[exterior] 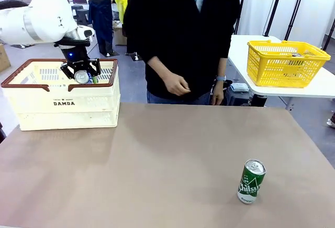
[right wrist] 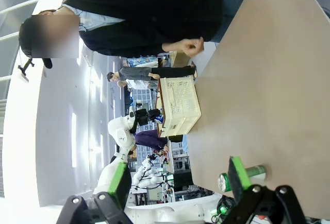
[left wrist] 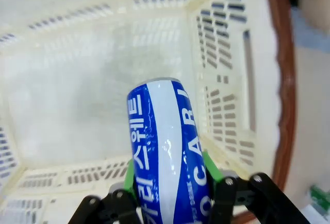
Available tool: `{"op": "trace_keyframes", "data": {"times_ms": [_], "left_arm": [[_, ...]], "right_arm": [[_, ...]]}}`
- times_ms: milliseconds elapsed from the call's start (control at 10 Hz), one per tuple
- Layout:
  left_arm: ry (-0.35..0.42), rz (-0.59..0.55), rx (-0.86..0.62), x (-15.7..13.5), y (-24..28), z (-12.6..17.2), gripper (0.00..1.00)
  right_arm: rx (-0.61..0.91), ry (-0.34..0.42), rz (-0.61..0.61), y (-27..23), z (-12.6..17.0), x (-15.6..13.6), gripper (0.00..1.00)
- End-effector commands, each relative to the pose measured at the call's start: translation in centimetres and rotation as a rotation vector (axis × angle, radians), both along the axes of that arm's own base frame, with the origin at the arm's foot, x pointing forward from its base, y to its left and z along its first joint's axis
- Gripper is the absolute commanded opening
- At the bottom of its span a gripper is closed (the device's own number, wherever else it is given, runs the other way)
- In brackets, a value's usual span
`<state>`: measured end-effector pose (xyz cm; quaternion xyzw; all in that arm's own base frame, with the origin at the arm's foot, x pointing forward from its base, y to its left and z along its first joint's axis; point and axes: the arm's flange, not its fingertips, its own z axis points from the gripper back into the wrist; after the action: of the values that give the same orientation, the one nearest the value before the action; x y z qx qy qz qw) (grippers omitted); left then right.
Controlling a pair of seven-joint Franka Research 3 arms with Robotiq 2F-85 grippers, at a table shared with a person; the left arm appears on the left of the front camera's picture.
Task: Place the drinks into the Shopping basket.
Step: Pick up one drink and place it into the Shopping basket.
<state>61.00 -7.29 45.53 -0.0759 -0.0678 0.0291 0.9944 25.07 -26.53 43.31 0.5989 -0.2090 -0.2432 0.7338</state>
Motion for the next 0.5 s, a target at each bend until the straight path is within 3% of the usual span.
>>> {"op": "trace_keyframes", "data": {"times_ms": [0, 200, 400], "left_arm": [[0.097, -0.014, -0.001, 2.0, 1.4, -3.0, 0.00], [0.233, -0.031, -0.084, 3.7, 2.3, -4.1, 0.00], [0.285, -0.050, -0.147, 4.4, 3.0, -4.1, 0.00]], "right_arm": [[0.013, -0.009, -0.004, 0.0, 0.3, 0.0, 1.00], [0.013, -0.009, -0.004, 0.0, 0.3, 0.0, 1.00], [0.013, -0.009, -0.004, 0.0, 0.3, 0.0, 1.00]]}}
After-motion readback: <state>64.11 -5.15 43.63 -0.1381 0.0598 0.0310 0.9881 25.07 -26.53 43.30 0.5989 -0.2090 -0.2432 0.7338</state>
